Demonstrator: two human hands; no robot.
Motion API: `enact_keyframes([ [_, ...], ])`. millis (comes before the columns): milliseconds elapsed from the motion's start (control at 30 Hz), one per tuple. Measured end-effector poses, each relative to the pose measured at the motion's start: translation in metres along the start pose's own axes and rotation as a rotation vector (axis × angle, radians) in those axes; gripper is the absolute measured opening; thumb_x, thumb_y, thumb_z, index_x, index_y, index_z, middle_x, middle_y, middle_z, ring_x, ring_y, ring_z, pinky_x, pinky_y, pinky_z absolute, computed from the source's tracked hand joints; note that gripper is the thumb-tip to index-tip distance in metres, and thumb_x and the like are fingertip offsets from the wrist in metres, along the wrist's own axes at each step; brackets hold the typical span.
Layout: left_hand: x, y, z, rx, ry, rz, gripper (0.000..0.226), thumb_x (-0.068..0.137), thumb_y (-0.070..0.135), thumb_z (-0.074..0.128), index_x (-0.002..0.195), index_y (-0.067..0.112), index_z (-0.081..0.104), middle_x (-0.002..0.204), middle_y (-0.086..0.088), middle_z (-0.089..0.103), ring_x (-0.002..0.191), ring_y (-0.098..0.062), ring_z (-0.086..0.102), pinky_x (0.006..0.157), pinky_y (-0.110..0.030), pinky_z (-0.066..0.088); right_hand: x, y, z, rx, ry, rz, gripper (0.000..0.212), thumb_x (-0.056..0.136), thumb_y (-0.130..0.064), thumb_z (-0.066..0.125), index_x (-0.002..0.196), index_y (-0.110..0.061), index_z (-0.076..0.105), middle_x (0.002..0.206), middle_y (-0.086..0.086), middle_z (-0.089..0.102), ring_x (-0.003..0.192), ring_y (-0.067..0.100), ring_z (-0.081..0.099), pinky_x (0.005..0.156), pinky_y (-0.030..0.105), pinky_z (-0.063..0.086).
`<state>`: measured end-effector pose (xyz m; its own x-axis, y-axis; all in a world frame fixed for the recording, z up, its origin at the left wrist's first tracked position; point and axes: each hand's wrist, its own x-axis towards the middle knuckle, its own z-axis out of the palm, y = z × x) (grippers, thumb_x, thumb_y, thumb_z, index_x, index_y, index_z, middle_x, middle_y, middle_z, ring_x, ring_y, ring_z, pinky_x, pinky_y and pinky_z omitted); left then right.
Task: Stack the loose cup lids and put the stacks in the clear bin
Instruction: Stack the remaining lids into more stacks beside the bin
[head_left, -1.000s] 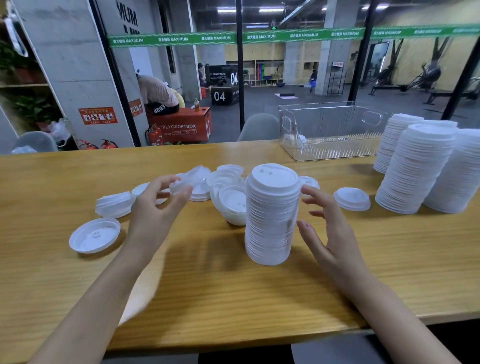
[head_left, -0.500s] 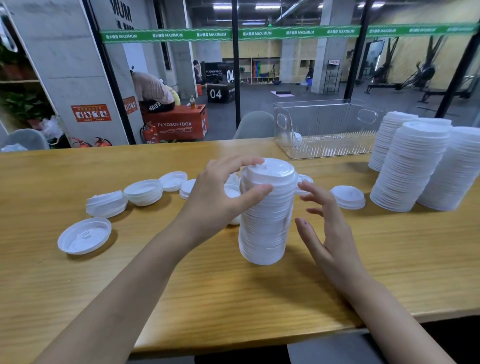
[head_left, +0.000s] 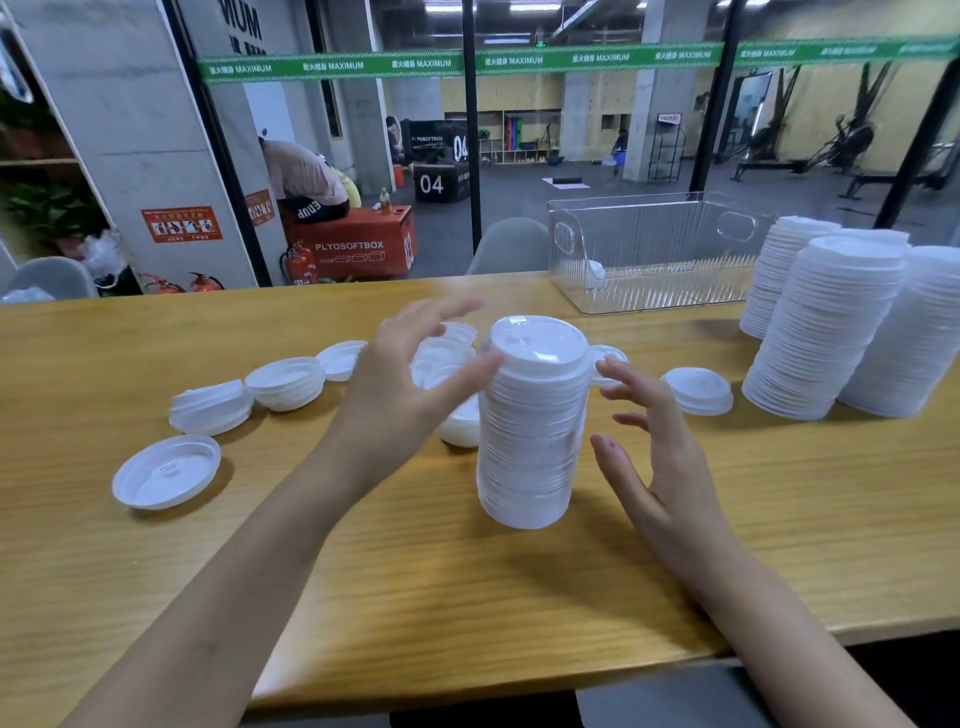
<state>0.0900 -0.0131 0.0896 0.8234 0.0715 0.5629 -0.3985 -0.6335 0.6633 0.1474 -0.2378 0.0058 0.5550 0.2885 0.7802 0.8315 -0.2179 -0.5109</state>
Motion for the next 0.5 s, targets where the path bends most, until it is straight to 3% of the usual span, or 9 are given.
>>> enact_keyframes([
  [100, 0.002, -0.019, -0.017, 0.006, 0.084, -0.097, 0.035, 0.084, 0.051, 0.062, 0.118, 0.042, 0.059, 0.117, 0.025, 0.06, 0.109, 0.004, 0.053, 0.092, -0.018, 0.041, 0.0, 0.0, 0.0, 0.005, -0.007, 0.003, 0.05, 0.095, -0.034, 0.049, 0.142, -0.026, 0.036, 0.139, -0.008, 0.048, 0.122, 0.016, 0.052, 0.099, 0.026, 0.044],
  [233, 0.0, -0.053, -0.026, 0.082, 0.017, -0.311, 0.032, 0.091, 0.034, 0.066, 0.122, 0.031, 0.061, 0.117, 0.016, 0.06, 0.11, -0.009, 0.054, 0.091, -0.03, 0.045, 0.0, 0.0, 0.001, 0.007, -0.013, 0.006, 0.05, 0.096, -0.035, 0.049, 0.143, -0.025, 0.036, 0.138, -0.003, 0.049, 0.123, 0.017, 0.052, 0.098, 0.03, 0.045],
  [367, 0.002, -0.069, -0.016, 0.037, -0.092, -0.499, 0.047, 0.091, 0.047, 0.061, 0.132, 0.027, 0.051, 0.114, 0.009, 0.06, 0.104, -0.01, 0.056, 0.082, -0.027, 0.044, 0.0, 0.0, 0.001, -0.006, -0.011, 0.008, 0.05, 0.096, -0.037, 0.049, 0.143, -0.028, 0.036, 0.139, -0.006, 0.048, 0.123, 0.016, 0.052, 0.098, 0.029, 0.045],
  [500, 0.015, -0.077, 0.001, 0.047, -0.17, -0.6, 0.065, 0.089, 0.061, 0.056, 0.141, 0.027, 0.038, 0.132, 0.0, 0.055, 0.118, -0.019, 0.052, 0.093, -0.035, 0.043, 0.0, 0.0, 0.002, -0.013, -0.016, 0.008, 0.05, 0.095, -0.037, 0.048, 0.143, -0.031, 0.035, 0.138, -0.01, 0.048, 0.122, 0.015, 0.052, 0.098, 0.027, 0.045],
])
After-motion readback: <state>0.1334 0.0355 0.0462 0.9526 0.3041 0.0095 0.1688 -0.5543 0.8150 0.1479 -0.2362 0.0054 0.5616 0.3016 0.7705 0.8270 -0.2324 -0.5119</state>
